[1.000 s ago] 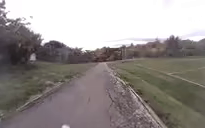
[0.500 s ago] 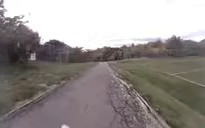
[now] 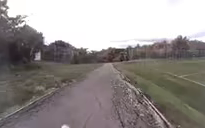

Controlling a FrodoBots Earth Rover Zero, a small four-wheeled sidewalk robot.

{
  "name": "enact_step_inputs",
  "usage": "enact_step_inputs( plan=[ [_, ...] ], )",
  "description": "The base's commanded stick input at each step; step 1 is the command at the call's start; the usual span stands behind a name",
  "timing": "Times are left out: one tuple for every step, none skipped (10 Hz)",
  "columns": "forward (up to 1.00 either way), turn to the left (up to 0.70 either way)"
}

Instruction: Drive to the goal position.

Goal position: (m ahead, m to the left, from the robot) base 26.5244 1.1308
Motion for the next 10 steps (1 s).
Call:
enact_step_inputs(
  plan=[
    [0.7, 0.0],
    [0.7, 0.0],
    [0.7, 0.0],
    [0.7, 0.0],
    [0.7, 0.0],
    [0.7, 0.0],
    [0.7, 0.0],
    [0.7, 0.0],
    [0.7, 0.0],
    [0.7, 0.0]
  ],
)
